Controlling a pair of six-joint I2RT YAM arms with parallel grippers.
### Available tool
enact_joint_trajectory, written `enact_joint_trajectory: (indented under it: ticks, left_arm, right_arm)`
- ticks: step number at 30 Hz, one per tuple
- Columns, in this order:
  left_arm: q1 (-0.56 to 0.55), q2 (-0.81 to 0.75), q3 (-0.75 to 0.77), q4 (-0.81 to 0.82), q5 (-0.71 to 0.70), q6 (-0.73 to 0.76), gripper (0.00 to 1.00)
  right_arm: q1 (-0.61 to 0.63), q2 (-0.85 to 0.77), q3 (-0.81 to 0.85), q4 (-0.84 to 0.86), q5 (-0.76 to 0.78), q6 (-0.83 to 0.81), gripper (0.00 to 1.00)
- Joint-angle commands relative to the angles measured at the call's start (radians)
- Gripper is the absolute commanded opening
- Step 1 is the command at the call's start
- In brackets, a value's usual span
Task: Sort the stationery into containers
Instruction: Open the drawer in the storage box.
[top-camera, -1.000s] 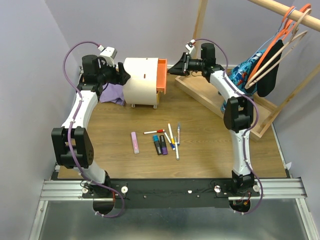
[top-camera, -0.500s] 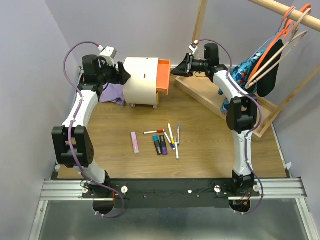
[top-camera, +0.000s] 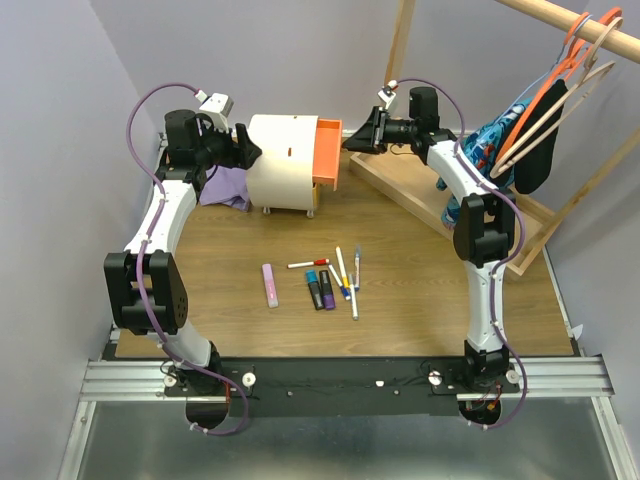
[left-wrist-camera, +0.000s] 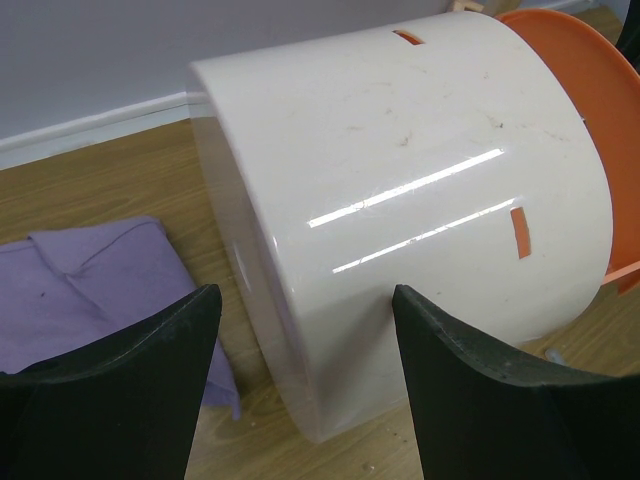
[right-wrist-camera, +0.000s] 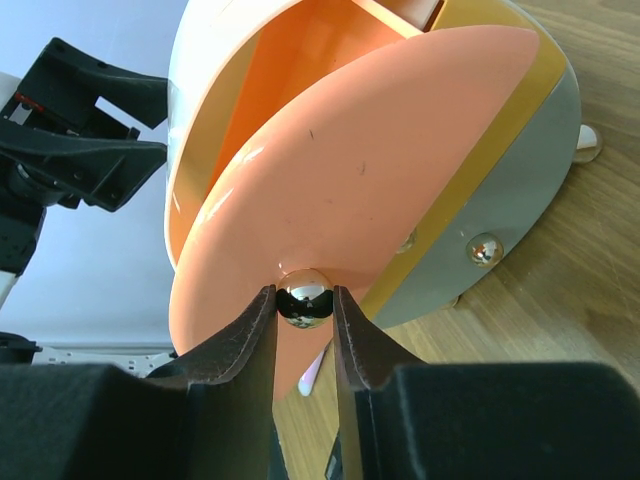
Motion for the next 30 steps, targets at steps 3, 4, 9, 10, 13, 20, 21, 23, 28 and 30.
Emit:
enact_joint_trajectory:
  ticks: [3,4,9,10,13,20,21,23,28,30]
  left_arm:
    - [-0.003,0.002,-0.009,0.014,-0.008,0.001,0.78]
    - [-0.003,0.002,-0.01,0.014,-0.008,0.001,0.78]
    - [-0.003,0.0,-0.007,0.012,-0.008,0.004,0.78]
    - [-0.003,-0.003,-0.009,0.011,-0.008,0.004,0.78]
    - [-0.032,-0.006,-0.01,0.008,-0.008,0.005,0.78]
    - [-0.04,-0.009,-0.007,0.005,-0.01,0.009,0.78]
    - [-0.04,-0.009,-0.007,0.003,-0.01,0.009,0.78]
    - [-0.04,-0.009,-0.006,0.003,-0.013,0.009,0.78]
    - [-0.04,-0.007,-0.006,0.006,-0.011,0.007,0.78]
    - [-0.04,-0.007,-0.007,0.006,-0.011,0.009,0.78]
  right_arm:
    - [-0.019,-0.012,0.004,-0.063,0.038,-0.042,0.27]
    - [-0.019,-0.012,0.004,-0.063,0.039,-0.042,0.26]
    - [-0.019,-0.021,0.012,-0.056,0.047,-0.04,0.2]
    - [-0.02,-0.02,0.016,-0.048,0.047,-0.037,0.2]
    - [-0.019,0.003,0.068,-0.039,0.058,-0.03,0.19]
    - [-0.02,0.019,0.101,-0.048,0.075,-0.037,0.2]
    - [-0.02,0.014,0.094,-0.046,0.07,-0.036,0.2]
    - [-0.02,0.006,0.075,-0.045,0.064,-0.031,0.21]
    - [-0.02,-0.003,0.055,-0.065,0.071,-0.037,0.43]
    - [-0.02,-0.006,0.05,-0.065,0.072,-0.04,0.5]
